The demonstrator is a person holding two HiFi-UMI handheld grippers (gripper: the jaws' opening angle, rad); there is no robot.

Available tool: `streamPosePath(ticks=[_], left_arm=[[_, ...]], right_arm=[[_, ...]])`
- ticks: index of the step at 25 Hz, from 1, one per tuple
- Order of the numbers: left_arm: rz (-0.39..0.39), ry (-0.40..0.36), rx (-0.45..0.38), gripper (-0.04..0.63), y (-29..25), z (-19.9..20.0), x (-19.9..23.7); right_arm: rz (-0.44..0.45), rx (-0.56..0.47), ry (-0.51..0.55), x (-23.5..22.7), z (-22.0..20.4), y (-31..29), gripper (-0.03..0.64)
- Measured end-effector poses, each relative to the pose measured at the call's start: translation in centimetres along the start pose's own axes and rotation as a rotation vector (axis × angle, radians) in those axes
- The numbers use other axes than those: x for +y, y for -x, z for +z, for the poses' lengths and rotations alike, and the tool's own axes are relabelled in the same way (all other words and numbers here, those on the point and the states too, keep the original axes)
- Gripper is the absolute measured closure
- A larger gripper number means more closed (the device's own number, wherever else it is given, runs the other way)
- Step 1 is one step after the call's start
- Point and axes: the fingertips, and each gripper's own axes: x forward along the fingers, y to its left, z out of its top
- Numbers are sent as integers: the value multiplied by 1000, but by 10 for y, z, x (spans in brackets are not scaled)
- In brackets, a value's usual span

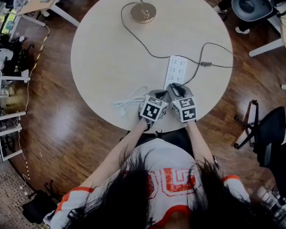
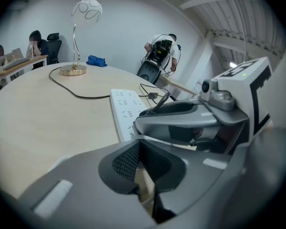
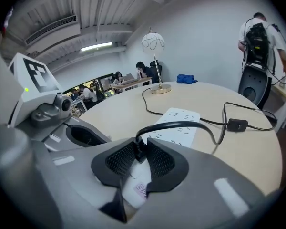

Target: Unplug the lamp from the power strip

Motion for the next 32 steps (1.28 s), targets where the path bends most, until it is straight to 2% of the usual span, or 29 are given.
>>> streamPosePath(ticks=[4, 7, 11, 13, 15, 17, 19, 22, 26, 30, 32], left_arm=[[23, -57, 19, 595, 0, 0, -2], [17, -46, 29, 595, 0, 1, -3], [11, -38, 65, 595, -2, 0, -4], [17, -46, 70, 595, -2, 4, -2], [2, 10, 53, 595, -6, 7, 1], [-39, 119, 50, 595, -7, 6, 5], [-73, 164, 66, 595, -7, 4, 7], [-79, 149, 61, 595, -9, 4, 4], [-75, 112, 36, 595, -9, 5, 4], [-82, 163, 23, 595, -8, 5, 7], [-81, 161, 14, 595, -4, 6, 9]], right_arm=[[16, -12, 23, 2, 1, 1, 540], [14, -14, 15, 2, 1, 3, 541], [-5, -5, 125, 7, 2, 6, 541], [26, -60, 139, 15, 14, 13, 541], [58, -143, 109, 24, 38, 24, 548], [9, -136, 130, 17, 52, 26, 546], [-20, -122, 102, 0, 53, 23, 546], [-57, -114, 15, -24, 46, 25, 548], [-98, -72, 4, -32, 33, 24, 548], [-114, -34, 7, -34, 28, 20, 546], [-110, -17, 1, -34, 25, 18, 531]])
